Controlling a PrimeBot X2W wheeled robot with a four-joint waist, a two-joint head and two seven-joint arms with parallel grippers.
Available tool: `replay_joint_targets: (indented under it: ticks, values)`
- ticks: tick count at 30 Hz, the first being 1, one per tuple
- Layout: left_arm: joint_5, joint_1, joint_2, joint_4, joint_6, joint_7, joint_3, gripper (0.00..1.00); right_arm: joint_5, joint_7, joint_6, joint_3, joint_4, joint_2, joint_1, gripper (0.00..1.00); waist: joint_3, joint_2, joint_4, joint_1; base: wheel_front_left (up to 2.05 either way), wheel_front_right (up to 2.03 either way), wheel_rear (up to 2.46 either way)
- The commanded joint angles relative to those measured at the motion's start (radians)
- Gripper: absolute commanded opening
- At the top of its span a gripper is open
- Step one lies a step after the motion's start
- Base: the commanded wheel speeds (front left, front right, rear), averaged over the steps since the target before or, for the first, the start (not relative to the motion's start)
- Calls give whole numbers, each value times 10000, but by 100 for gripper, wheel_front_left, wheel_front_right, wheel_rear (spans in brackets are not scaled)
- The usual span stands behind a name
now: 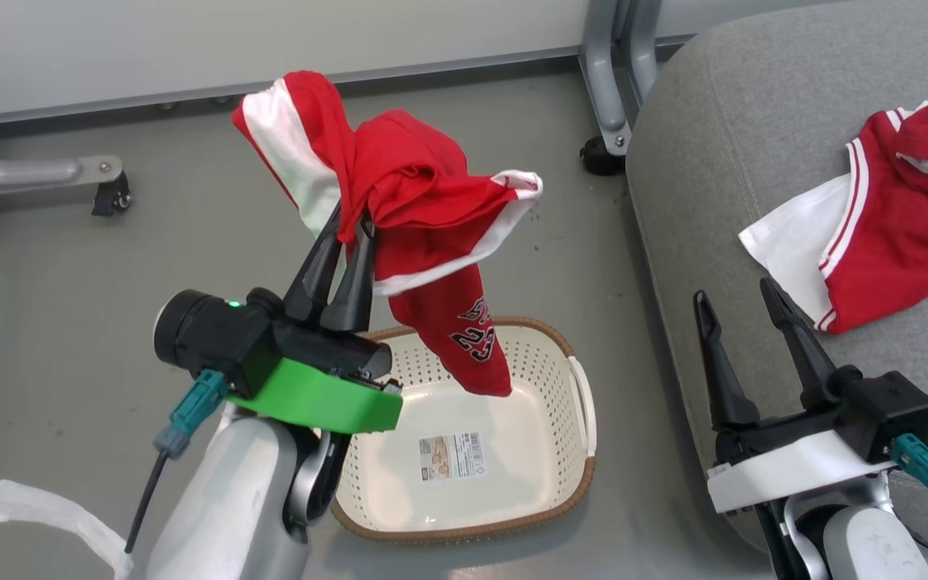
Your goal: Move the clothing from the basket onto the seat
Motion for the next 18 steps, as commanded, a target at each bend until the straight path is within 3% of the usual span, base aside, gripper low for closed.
replay_joint_targets:
  ticks: [1, 18]
  values:
    - [90, 282, 48, -145, 49, -30, -36, 0, -21, 59, -10, 52, -37, -49, 187, 100, -358, 0, 74, 1, 0, 0, 0]
    - [-327, 1308, 218, -930, 122, 100, -203, 0, 110, 348, -10, 278, -19, -27, 668, 100, -906, 0, 105, 1, 0, 0, 0]
